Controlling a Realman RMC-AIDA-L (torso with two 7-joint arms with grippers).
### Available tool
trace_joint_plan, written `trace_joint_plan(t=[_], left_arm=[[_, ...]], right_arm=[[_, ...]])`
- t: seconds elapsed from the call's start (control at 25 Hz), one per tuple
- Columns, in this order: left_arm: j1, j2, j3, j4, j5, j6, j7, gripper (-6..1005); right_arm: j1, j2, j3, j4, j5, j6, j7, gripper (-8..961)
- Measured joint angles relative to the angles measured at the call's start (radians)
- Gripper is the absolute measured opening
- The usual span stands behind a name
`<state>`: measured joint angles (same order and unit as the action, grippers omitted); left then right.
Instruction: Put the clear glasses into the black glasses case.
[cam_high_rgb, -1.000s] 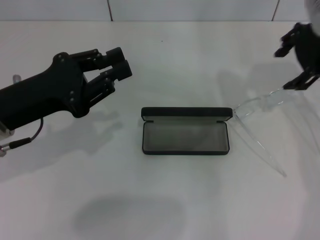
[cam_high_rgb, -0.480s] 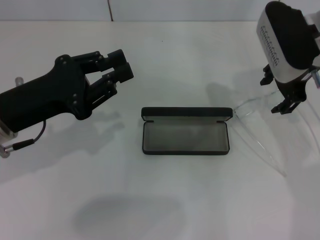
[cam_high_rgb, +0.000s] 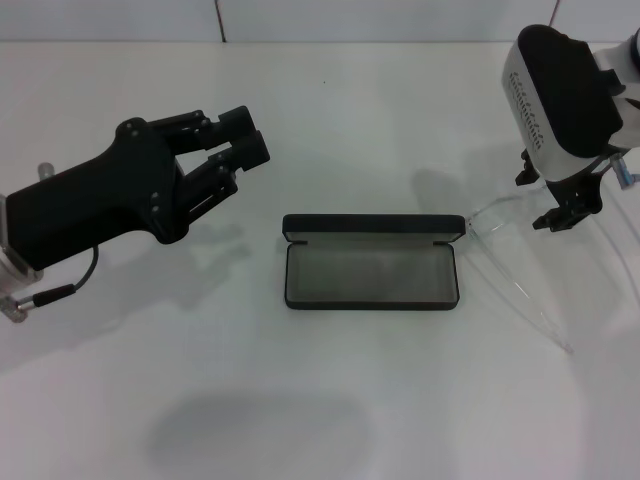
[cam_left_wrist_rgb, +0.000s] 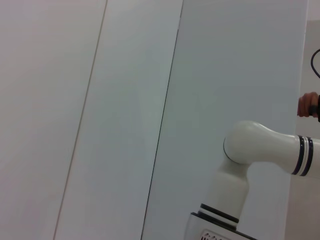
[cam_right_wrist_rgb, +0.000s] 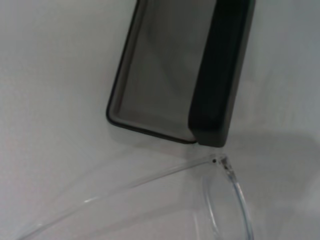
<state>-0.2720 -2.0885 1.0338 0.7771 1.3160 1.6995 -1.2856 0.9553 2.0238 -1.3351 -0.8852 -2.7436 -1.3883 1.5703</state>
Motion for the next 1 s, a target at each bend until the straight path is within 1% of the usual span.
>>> trace_joint_plan(t=[0.08,0.52,0.76,0.92,1.0], left_arm=[[-0.002,0.001,0.000,-0.005,0.000,0.000,0.005,210],[-0.002,0.002,-0.011,-0.017,0.000,0.000,0.009,192],[0.000,0.002,-0.034,-0.033,0.000,0.003,0.010,182],[-0.003,0.002,-0.035,-0.040,0.000,0.004,0.011,176],[-0.003,0.001,-0.035,-0.041,0.000,0.004,0.011,173]], right_arm=[[0.000,0.000,-0.001,0.012,0.000,0.012,0.001,694],[0.002,0.001,-0.002,0.025,0.010,0.025,0.011,296],[0.001,-0.001,0.006,0.006,0.015,0.012,0.028,129],[0.001,-0.004,0.015,-0.014,0.015,-0.050,0.052,122],[-0.009,-0.004,0.017,-0.053,0.015,-0.098,0.065,119]])
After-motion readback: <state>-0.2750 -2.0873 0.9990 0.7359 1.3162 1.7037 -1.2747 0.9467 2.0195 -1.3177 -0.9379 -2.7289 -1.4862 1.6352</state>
